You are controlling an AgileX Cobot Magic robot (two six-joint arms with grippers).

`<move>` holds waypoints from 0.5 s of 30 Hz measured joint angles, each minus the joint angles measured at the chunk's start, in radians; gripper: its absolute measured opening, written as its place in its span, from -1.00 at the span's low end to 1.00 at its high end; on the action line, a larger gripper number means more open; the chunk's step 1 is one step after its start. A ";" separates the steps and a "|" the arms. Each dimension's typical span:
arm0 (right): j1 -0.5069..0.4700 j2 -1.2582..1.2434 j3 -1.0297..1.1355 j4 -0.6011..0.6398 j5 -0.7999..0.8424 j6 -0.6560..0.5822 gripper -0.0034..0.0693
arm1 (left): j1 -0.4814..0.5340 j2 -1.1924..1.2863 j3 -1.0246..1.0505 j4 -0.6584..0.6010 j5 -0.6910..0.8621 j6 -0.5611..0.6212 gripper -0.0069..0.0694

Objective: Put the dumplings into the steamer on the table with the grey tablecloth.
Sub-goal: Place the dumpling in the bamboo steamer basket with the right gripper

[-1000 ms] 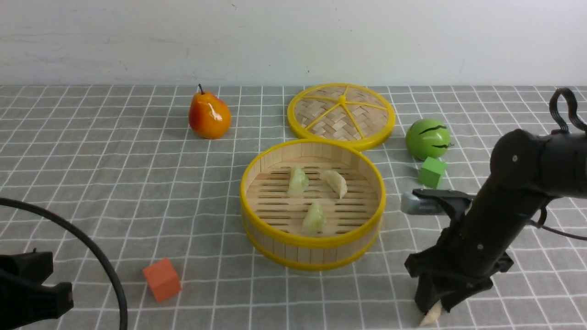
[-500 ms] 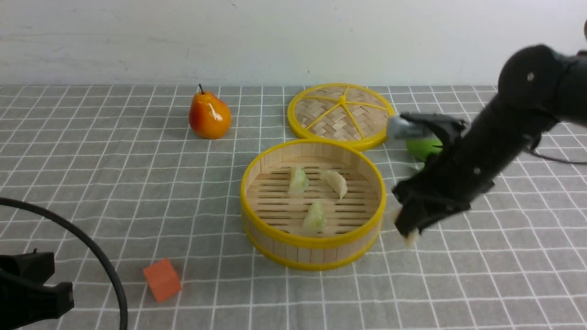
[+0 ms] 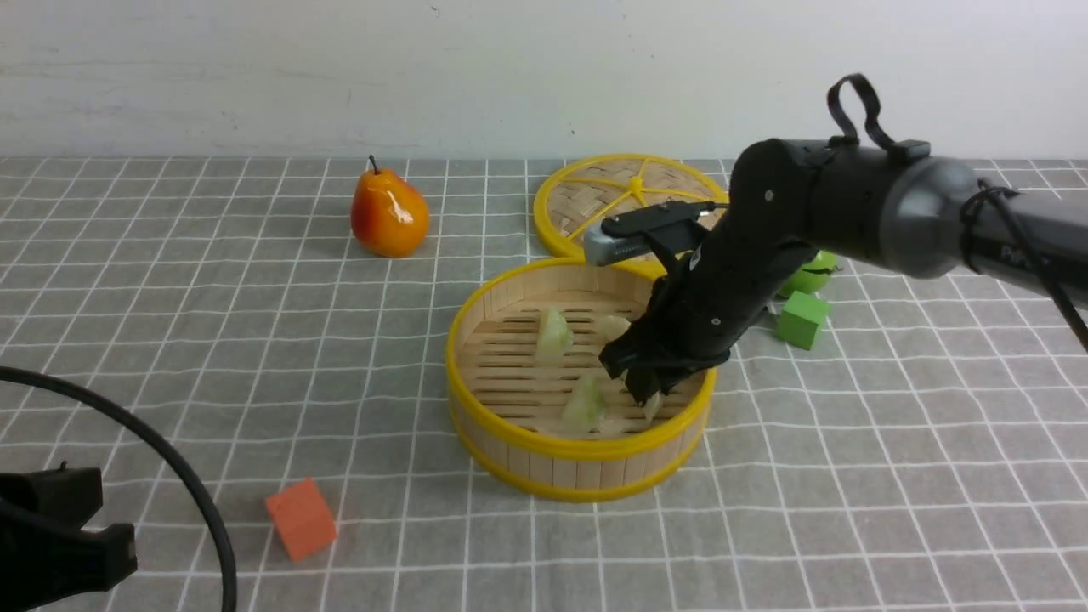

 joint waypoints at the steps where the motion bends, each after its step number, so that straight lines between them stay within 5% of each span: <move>1: 0.000 0.000 -0.001 -0.003 0.001 0.006 -0.39 | 0.000 0.000 0.000 0.000 0.000 0.000 -0.66; 5: 0.000 0.001 -0.005 -0.011 0.005 0.014 -0.26 | 0.000 0.000 0.000 0.000 0.000 0.000 -0.64; 11: 0.000 0.000 -0.027 -0.012 0.016 0.016 0.27 | 0.000 0.000 0.000 0.000 0.000 0.000 -0.63; 15: 0.000 -0.044 -0.092 -0.018 0.086 0.018 0.37 | 0.000 0.000 0.000 0.000 -0.012 0.000 -0.62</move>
